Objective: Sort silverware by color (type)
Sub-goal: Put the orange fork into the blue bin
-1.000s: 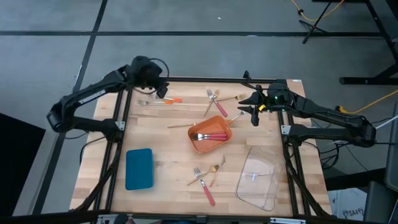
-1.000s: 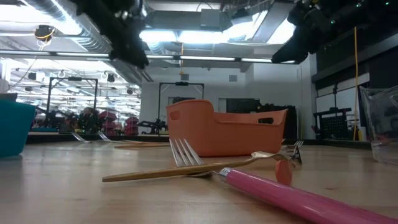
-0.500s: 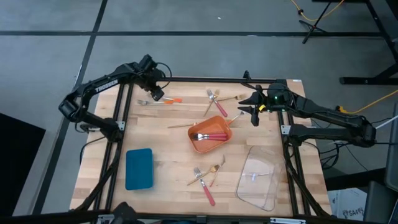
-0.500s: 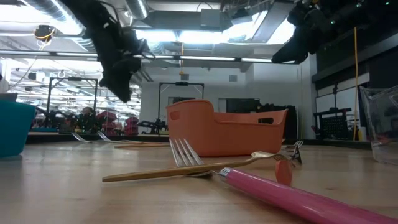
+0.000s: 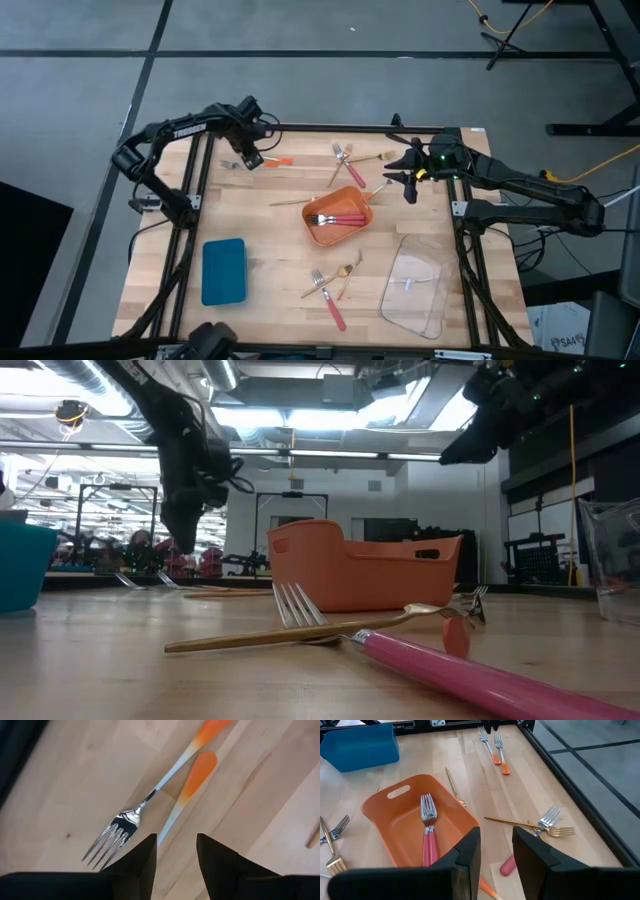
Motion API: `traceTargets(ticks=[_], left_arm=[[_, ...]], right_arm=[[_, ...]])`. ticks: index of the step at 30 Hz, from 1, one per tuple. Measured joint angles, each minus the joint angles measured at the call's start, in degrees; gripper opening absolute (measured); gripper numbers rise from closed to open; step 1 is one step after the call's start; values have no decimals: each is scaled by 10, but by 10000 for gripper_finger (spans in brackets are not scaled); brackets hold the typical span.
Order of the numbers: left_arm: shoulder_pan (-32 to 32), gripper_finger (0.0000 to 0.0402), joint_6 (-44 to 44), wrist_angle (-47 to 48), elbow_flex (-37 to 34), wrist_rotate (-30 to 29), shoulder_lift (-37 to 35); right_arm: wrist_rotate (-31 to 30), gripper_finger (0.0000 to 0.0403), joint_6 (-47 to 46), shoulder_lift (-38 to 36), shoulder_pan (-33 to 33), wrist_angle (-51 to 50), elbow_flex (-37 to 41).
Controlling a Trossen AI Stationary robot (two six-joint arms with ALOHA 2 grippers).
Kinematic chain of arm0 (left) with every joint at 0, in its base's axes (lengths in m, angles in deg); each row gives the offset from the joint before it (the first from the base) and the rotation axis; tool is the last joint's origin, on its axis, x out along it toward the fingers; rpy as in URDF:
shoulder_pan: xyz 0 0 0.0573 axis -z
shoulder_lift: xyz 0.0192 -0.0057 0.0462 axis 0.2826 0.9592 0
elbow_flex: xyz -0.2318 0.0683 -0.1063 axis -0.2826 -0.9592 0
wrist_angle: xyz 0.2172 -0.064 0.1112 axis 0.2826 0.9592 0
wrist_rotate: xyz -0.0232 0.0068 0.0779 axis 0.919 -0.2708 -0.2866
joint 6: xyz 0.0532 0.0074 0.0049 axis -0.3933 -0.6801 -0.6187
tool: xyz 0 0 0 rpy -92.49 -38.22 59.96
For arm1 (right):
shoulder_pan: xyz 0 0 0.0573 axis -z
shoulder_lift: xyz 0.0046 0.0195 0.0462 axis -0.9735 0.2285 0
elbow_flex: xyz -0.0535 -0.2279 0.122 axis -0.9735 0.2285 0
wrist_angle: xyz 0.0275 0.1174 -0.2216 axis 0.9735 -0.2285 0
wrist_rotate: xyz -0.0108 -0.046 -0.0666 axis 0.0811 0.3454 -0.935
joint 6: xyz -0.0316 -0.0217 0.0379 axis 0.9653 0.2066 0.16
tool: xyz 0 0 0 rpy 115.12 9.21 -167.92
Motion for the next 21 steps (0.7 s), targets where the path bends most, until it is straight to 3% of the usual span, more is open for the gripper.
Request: traceTargets(ticks=[12, 21], left_arm=[[2, 133, -1, 31, 0, -40, 61], [6, 133, -24, 29, -15, -69, 65]], right_arm=[[0, 101, 0, 0, 0, -3, 0], [0, 101, 0, 0, 0, -3, 0]])
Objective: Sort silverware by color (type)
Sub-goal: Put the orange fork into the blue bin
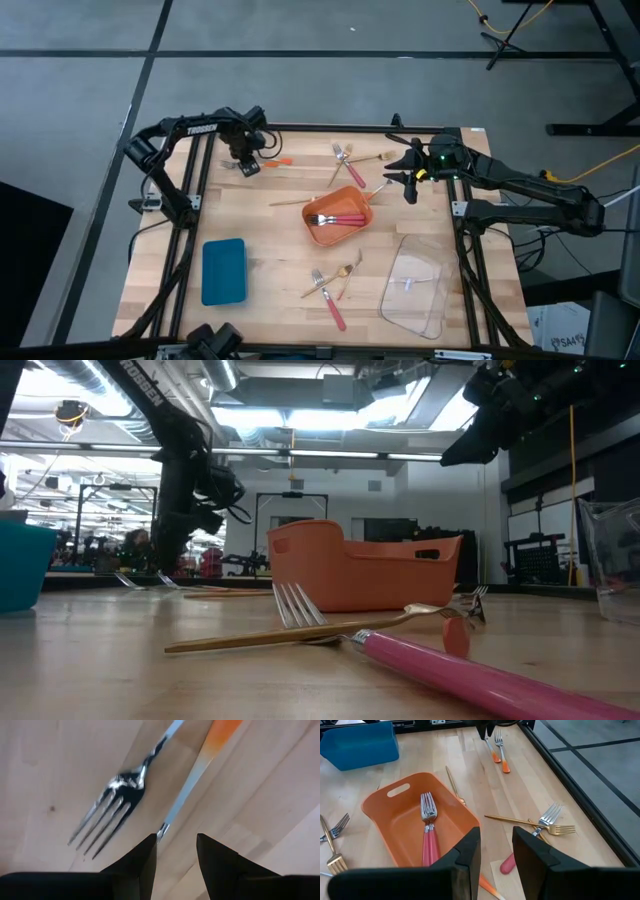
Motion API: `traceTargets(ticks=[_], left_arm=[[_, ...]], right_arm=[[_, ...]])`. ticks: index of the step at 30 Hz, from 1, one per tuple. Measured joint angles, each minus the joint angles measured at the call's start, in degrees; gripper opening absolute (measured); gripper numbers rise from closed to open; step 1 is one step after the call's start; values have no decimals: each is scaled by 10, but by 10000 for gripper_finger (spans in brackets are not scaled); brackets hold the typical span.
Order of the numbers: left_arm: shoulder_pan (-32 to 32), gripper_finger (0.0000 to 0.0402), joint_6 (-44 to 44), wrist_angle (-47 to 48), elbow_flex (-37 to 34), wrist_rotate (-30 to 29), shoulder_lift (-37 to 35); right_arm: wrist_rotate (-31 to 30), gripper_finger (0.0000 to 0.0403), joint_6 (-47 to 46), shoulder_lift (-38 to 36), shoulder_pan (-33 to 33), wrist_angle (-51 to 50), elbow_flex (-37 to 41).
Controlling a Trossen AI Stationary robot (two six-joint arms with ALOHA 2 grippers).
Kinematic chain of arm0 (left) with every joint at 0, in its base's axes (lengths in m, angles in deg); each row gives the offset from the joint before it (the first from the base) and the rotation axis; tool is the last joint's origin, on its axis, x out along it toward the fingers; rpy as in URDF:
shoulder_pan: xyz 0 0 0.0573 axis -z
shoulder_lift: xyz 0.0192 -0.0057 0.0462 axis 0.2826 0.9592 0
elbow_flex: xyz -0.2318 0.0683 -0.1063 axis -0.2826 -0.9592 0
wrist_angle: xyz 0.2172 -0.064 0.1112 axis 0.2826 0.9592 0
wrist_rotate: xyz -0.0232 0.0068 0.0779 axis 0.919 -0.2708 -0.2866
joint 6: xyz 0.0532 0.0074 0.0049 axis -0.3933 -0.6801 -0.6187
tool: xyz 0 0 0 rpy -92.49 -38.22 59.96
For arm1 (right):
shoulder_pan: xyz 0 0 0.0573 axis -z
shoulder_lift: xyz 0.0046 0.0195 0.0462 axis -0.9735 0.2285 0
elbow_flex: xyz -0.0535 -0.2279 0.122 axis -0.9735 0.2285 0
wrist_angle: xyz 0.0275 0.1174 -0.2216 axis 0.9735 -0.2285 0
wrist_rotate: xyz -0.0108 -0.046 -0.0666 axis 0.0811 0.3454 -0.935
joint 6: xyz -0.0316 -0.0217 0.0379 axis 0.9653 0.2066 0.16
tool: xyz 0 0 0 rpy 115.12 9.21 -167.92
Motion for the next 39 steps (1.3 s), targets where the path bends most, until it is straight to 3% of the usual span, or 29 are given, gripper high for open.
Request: traceTargets(ticks=[9, 39], left_arm=[[0, 133, -1, -41, -49, -29, -2], [15, 133, 0, -43, -22, -61, 0]], right_arm=[[0, 101, 0, 0, 0, 0, 0], [0, 101, 0, 0, 0, 0, 0]])
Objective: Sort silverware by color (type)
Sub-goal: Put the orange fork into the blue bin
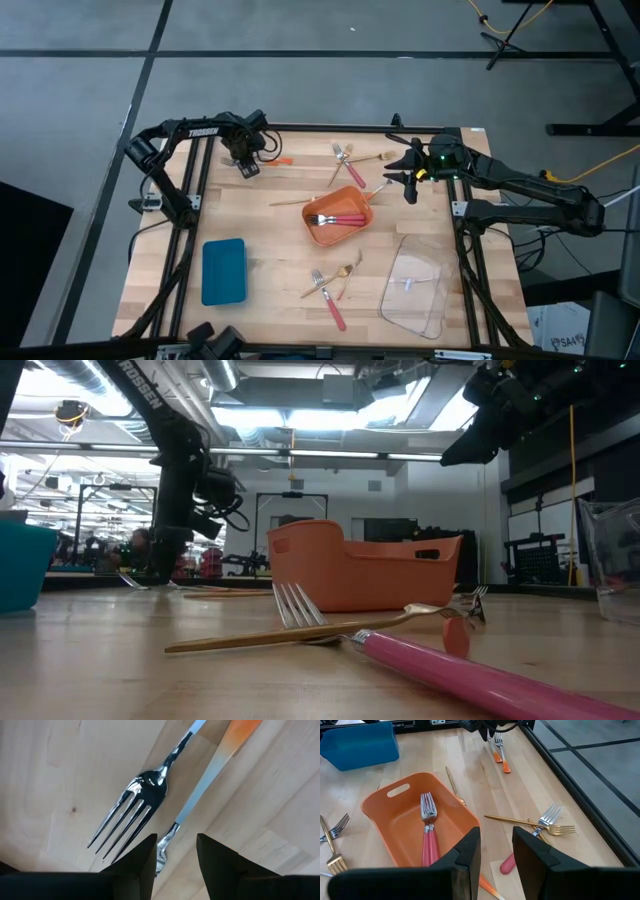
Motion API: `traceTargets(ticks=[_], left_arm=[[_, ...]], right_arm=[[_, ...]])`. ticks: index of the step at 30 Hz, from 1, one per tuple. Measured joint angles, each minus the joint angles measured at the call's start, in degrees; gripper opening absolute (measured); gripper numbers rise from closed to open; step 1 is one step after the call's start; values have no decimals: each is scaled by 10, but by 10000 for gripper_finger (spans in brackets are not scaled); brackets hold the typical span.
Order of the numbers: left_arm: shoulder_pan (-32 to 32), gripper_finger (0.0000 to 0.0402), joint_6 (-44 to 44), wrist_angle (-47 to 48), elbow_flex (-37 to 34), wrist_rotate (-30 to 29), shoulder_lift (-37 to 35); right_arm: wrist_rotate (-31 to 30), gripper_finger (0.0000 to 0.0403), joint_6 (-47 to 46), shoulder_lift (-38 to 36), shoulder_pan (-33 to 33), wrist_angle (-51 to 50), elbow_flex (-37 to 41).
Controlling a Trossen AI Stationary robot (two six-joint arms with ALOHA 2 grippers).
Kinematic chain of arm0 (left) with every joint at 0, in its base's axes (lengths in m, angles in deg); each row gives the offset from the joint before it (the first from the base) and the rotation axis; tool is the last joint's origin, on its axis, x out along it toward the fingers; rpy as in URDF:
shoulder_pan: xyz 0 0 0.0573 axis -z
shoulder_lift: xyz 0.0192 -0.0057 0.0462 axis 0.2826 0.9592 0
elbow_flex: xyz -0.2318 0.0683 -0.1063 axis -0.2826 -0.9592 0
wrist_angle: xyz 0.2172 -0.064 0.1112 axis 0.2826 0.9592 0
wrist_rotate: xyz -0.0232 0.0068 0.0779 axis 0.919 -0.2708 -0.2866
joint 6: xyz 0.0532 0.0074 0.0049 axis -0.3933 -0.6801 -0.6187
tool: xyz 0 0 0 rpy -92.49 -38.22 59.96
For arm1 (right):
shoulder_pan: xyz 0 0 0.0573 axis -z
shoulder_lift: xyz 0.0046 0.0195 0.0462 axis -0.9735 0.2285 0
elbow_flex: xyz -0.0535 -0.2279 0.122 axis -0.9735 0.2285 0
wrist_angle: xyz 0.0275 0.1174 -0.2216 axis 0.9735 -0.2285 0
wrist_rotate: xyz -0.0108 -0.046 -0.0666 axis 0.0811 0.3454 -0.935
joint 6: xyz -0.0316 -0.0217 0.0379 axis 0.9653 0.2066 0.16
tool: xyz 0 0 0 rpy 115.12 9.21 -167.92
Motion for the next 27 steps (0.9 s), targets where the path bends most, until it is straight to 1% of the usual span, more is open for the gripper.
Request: traceTargets(ticks=[11, 21, 27], left_arm=[[-5, 133, -1, -33, 0, 0, -1], [-5, 133, -1, -29, 0, 2, 0], [-5, 133, -1, -35, -15, 20, 0]], right_arm=[[0, 101, 0, 0, 0, 0, 0], [0, 101, 0, 0, 0, 0, 0], [0, 101, 0, 0, 0, 0, 0]])
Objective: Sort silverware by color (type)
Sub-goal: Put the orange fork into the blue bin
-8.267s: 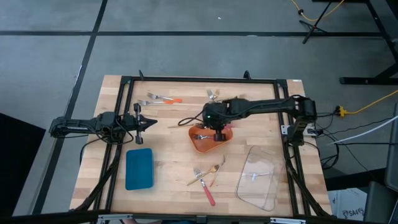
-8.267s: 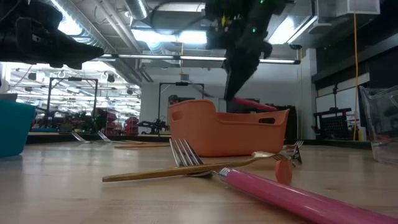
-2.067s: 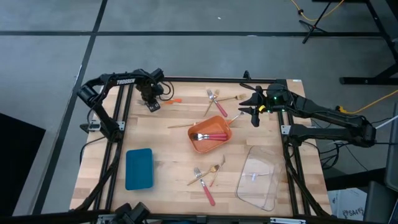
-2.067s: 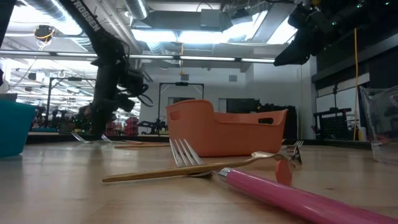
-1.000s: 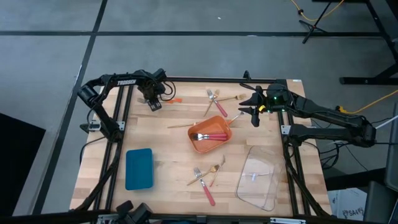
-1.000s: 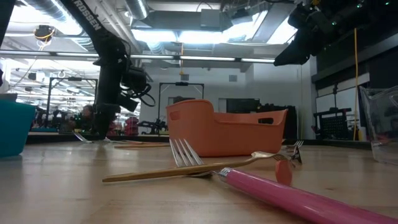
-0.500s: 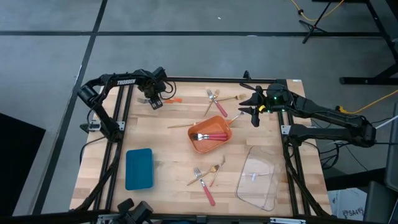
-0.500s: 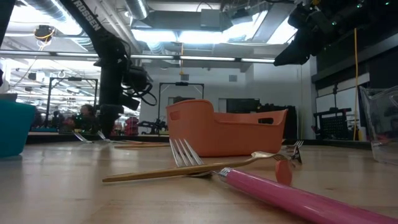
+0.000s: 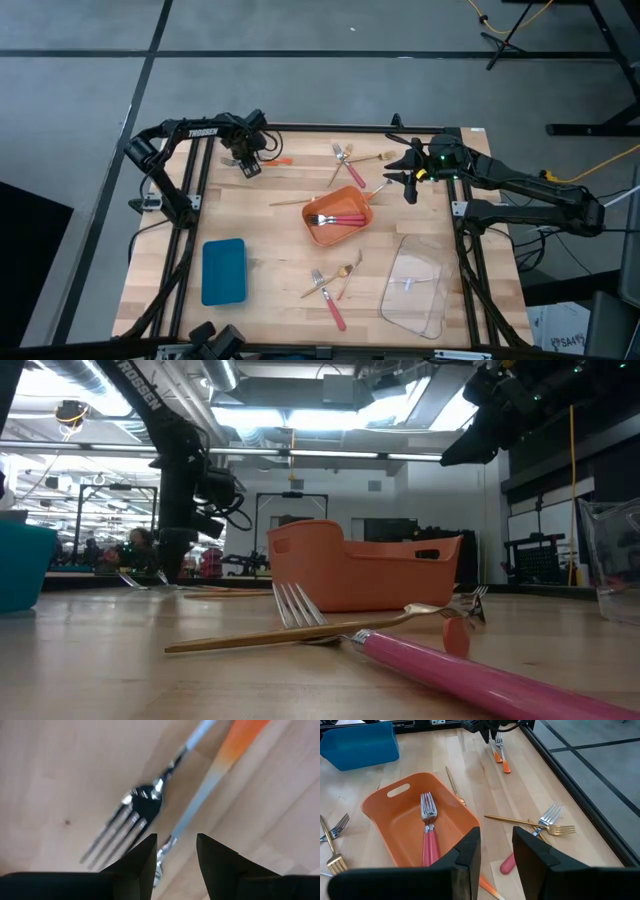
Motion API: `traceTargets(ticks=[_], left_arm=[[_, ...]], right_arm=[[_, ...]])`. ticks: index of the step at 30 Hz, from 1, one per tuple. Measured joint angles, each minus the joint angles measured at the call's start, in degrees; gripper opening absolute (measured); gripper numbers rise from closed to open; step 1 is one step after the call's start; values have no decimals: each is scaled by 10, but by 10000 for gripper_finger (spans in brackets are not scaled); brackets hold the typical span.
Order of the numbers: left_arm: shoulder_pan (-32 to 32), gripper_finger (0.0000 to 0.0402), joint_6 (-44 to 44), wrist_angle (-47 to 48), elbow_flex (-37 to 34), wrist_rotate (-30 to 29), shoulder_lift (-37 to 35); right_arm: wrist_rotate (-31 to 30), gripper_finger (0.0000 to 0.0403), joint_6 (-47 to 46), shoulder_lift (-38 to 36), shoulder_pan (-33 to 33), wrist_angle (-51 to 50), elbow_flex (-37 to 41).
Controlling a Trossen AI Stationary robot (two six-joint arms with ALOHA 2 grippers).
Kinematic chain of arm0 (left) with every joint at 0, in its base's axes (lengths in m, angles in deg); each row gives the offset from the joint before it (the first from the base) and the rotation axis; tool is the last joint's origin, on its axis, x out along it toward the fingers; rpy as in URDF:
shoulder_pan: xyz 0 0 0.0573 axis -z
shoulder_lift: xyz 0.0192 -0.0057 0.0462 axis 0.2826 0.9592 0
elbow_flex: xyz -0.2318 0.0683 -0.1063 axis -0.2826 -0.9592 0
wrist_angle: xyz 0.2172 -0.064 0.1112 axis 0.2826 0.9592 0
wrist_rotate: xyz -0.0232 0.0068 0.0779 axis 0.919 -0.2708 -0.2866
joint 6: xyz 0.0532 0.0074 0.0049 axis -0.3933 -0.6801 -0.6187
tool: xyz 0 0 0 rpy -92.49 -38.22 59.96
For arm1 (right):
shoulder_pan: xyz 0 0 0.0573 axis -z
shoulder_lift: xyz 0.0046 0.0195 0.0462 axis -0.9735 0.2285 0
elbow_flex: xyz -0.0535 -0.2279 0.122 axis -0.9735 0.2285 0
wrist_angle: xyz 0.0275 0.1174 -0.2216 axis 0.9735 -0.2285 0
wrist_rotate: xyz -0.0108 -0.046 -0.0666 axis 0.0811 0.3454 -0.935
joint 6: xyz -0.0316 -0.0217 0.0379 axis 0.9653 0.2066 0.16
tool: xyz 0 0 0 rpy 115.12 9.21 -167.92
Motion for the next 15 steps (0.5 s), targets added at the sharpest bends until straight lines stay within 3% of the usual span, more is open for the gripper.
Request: traceTargets(ticks=[15], left_arm=[[1, 125, 1, -39, -33, -16, -2]], right_arm=[[0, 101, 0, 0, 0, -9, 0]])
